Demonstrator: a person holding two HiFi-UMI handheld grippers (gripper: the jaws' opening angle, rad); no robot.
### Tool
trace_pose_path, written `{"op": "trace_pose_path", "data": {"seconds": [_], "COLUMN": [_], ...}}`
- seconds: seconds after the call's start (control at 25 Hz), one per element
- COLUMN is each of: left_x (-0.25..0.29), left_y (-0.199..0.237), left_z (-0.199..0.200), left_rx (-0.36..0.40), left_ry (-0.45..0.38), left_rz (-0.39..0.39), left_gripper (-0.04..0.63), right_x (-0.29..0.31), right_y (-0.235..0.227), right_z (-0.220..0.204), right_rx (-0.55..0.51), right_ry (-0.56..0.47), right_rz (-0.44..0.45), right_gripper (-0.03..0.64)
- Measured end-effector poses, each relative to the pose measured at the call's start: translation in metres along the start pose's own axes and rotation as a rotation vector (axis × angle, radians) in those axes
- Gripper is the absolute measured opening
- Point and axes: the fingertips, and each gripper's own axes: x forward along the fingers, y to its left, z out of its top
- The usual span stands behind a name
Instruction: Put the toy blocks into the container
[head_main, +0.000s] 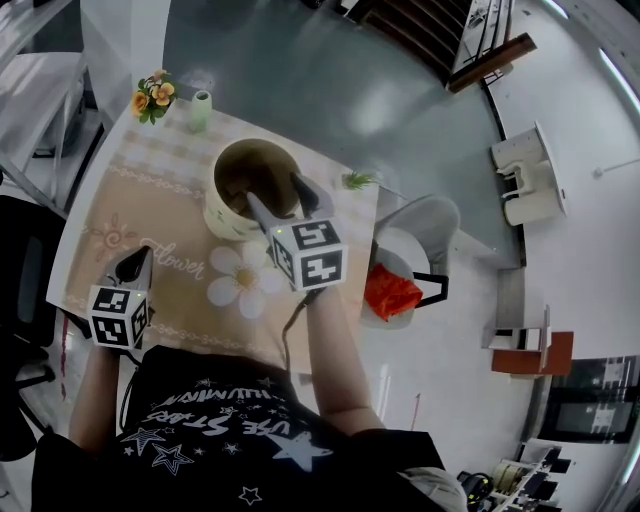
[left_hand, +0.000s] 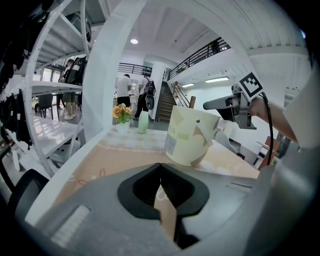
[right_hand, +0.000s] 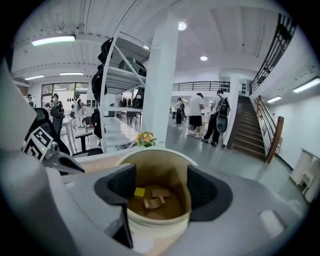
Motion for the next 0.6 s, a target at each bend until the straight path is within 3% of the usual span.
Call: {"op": "trace_pose_path", "data": {"seconds": [0.4,0.48,0.6], "left_x": [-0.037,-0.045,-0.056], "left_y": [-0.019,-0.025,-0.038], "left_z": [0.004,0.005,0.004], "left_rx": [-0.016,-0.017,-0.024], "left_ry": [-0.041,-0.047,-0.056], "left_rz": [0.063,0.079,0.099], "left_gripper": [0.011,0.011,0.011], "right_x": [-0.034,-0.044,-0.06], "right_y": [0.002,0.001,0.0], "right_z": [0.007,0.008,0.003], "right_rx": [0.01,0.009,0.013], "right_ry": [-0.089,-0.104,-0.103], "right_rz": [0.001,-0.013,-0.006], "right_gripper": [0.296,0.174,0.083]}}
